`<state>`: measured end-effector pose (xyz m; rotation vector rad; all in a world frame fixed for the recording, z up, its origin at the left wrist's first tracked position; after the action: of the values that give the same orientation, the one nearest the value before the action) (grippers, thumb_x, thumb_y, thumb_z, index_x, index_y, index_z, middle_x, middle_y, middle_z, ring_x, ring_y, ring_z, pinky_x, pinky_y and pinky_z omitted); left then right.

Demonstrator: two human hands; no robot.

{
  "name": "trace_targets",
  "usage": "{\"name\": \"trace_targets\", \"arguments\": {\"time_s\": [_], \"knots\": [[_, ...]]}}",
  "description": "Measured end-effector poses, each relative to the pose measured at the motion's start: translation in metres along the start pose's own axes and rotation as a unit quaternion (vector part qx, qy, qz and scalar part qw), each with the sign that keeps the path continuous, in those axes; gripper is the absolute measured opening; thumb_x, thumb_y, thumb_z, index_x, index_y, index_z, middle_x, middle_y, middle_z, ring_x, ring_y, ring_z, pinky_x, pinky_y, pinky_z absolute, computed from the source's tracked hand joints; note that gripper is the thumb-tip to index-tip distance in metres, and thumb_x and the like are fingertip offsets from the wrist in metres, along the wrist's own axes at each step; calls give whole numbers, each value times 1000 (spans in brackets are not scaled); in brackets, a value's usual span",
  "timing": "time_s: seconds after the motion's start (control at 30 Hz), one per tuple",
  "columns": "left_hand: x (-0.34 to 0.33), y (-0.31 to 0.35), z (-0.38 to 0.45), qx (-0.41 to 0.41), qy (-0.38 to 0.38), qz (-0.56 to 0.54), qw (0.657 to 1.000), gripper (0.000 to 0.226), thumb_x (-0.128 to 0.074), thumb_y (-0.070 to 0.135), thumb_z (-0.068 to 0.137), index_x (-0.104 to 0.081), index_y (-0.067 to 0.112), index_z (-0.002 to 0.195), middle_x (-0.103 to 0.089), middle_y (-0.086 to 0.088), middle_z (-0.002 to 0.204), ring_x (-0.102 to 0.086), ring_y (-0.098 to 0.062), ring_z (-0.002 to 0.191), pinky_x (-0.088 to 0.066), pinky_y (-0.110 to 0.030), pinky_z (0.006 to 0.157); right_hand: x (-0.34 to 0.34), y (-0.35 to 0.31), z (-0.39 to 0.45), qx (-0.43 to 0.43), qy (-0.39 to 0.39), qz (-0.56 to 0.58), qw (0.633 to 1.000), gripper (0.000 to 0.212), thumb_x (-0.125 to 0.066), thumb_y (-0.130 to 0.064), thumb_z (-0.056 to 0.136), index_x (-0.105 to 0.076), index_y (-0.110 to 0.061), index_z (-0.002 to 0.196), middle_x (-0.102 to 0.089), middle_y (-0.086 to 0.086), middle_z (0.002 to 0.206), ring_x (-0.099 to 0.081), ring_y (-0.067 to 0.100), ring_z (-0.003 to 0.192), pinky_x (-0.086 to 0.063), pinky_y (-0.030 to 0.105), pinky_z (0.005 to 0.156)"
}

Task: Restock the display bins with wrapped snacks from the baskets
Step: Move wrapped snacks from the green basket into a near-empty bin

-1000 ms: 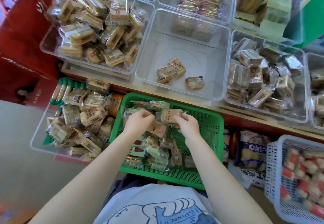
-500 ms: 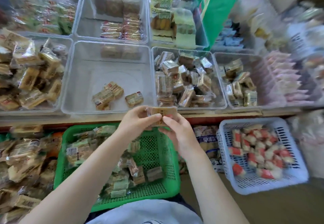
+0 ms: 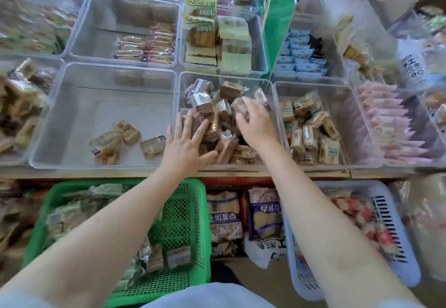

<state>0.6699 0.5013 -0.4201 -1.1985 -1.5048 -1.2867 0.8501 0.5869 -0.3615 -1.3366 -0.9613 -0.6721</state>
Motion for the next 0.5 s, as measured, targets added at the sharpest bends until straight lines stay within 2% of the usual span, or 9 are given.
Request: {"name": "trace_targets", "arguments": {"time_s": [0.07,0.13,0.27,0.4,0.43,0.5], "knots": [[-5,-2,-1,6,11,5,1000,90,-27,81,87,2,36,160,20,-7,166,20,-31,152,1,-55,124,-28,6,4,31,-103,-82,991,59,-37,-41,105,-24,-21,159,-14,6,168,-7,23,155,-18,48,124],[-7,-2,-1,6,14,7,1000,90,-26,82,87,5,37,159,24,-5,164,23,-29,151,4,-53,124,-35,17,9,32,-116,-119,986,61,-29,-44,107,-12,-22,162,-4,3,170,1,22,156,-7,47,125],[-7,-1,0,13,8,12,1000,90,-25,83,87,8,39,158,22,-8,165,25,-27,151,6,-51,124,-39,27,26,11,-127,-167,978,57,-24,-39,109,-7,-27,162,-6,3,170,-4,21,156,-6,51,125],[-7,-1,1,13,7,9,1000,89,-27,82,88,6,39,159,20,-8,166,25,-27,151,8,-50,124,-37,15,30,-35,-163,-100,981,61,-23,-46,107,-10,-23,162,-6,6,170,-4,22,156,-5,50,126],[-5,-1,1,9,7,3,1000,89,-28,81,88,6,39,159,19,-8,166,25,-27,151,8,-50,124,-32,12,27,-44,-146,-86,985,61,-25,-45,106,-13,-22,162,-10,6,169,-6,22,156,-5,50,125],[-1,0,-1,-4,7,-32,999,89,-31,79,89,6,38,159,19,-6,166,24,-25,151,10,-48,124,-17,-1,7,-55,-40,-30,997,57,-34,-37,105,-29,-14,156,-29,9,163,-22,24,152,-13,48,125]]}}
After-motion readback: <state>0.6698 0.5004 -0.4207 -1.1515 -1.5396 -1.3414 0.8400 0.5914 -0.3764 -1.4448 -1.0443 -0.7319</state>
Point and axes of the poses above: each hand's wrist, its own z-axis towards the middle knuckle, its own x-axis out of the back of the hand, y = z × x, the point moved 4 cm from there along z, towards the middle knuckle
